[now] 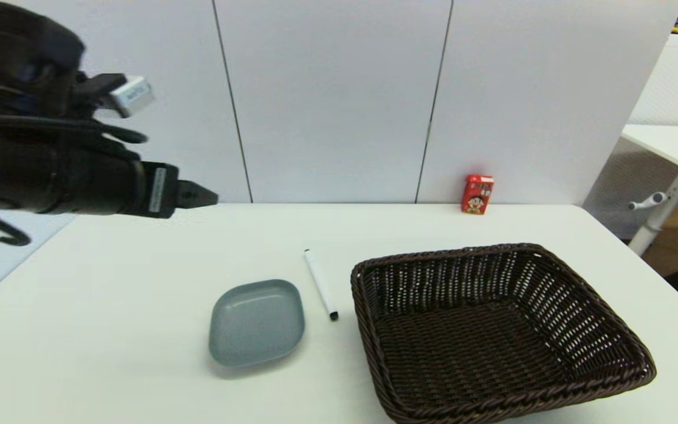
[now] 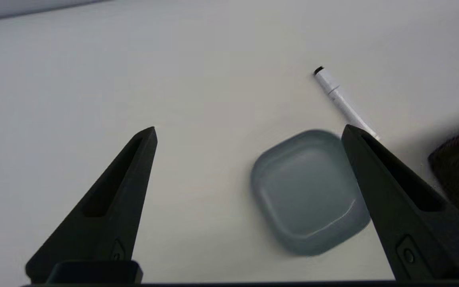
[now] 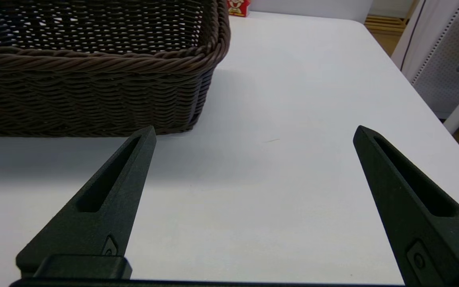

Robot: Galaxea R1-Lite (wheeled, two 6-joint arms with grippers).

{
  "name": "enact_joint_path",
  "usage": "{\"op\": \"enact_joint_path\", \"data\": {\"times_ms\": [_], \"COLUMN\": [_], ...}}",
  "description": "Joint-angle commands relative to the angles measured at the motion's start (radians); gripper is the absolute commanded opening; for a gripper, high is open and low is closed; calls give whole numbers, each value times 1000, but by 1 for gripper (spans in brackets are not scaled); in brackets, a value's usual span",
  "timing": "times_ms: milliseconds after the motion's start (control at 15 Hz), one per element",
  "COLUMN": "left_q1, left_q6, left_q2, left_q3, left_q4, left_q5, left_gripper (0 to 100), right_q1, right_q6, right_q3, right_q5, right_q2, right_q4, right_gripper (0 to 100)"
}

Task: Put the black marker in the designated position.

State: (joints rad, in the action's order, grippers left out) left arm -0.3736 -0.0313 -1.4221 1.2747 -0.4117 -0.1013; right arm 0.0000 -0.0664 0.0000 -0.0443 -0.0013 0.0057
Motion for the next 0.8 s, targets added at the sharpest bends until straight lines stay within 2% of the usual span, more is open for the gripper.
{"op": "enact_joint_path", "data": {"times_ms": [67,200,400,800], "left_q1": [74,87,140,202], "left_q6": [143,166,225,226], "left_q2": [473,598,779,1066], "left_q3": [-448,-561,-706,-930], "left_q4": [321,367,370,406], "left_q5": [64,135,249,256], "left_gripper": [100,100,100,100], "right_q1": [0,0,0,0], "right_q6": [-1,-1,-1,-1], "right_q3": [0,0,0,0], "right_q5": [0,0,0,0], "right_q2": [1,1,1,1], "right_q4": [0,0,0,0], "right_gripper": [100,100,100,100]}}
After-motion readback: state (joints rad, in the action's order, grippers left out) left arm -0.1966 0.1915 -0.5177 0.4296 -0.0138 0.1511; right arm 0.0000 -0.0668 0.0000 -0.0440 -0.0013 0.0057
